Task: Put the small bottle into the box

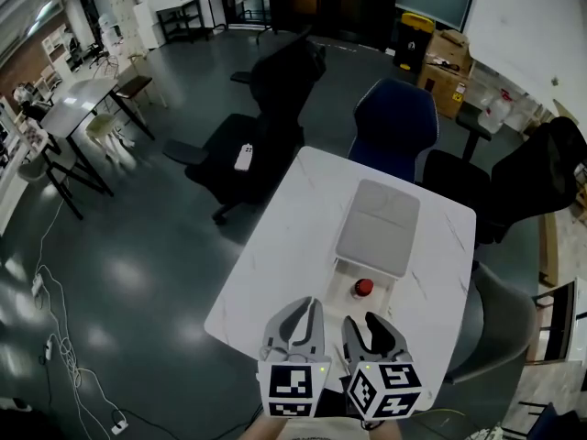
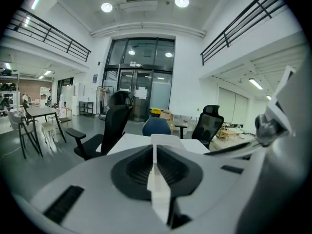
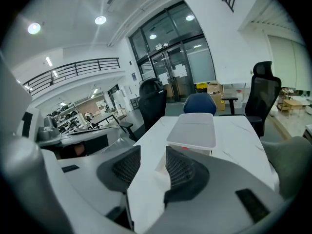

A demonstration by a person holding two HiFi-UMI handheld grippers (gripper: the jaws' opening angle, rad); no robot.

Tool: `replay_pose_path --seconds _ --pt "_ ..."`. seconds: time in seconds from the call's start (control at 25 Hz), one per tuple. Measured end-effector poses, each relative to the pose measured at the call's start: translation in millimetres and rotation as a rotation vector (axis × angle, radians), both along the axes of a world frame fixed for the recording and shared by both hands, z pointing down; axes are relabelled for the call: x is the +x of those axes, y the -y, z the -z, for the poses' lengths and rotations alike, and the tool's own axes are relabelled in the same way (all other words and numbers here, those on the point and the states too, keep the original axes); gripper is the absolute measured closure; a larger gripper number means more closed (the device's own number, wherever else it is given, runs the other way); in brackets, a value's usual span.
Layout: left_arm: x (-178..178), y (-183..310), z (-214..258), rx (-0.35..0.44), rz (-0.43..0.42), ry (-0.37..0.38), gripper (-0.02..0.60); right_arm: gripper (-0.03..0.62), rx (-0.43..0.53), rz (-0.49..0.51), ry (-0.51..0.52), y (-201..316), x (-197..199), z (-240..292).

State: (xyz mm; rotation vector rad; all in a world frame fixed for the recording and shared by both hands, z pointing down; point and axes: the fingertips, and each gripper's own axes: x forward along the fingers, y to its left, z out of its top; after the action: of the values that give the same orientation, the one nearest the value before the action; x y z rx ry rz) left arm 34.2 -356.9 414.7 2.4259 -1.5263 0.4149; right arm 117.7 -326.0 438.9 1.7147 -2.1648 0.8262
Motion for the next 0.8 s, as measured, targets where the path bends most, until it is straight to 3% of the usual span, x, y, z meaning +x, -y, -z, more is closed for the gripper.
replay_pose_path --seconds 0.16,0.8 --pt "-5.2 -1.8 7.0 0.015 0.004 -0.004 0.548 0.446 0.017 0.005 -0.02 -3.1 -5.7 6.7" --pt "-10.1 -5.6 22.6 0.053 -0.008 -0.014 0.548 0.447 0.04 -0.002 -0.046 -6.7 -10.5 18.9"
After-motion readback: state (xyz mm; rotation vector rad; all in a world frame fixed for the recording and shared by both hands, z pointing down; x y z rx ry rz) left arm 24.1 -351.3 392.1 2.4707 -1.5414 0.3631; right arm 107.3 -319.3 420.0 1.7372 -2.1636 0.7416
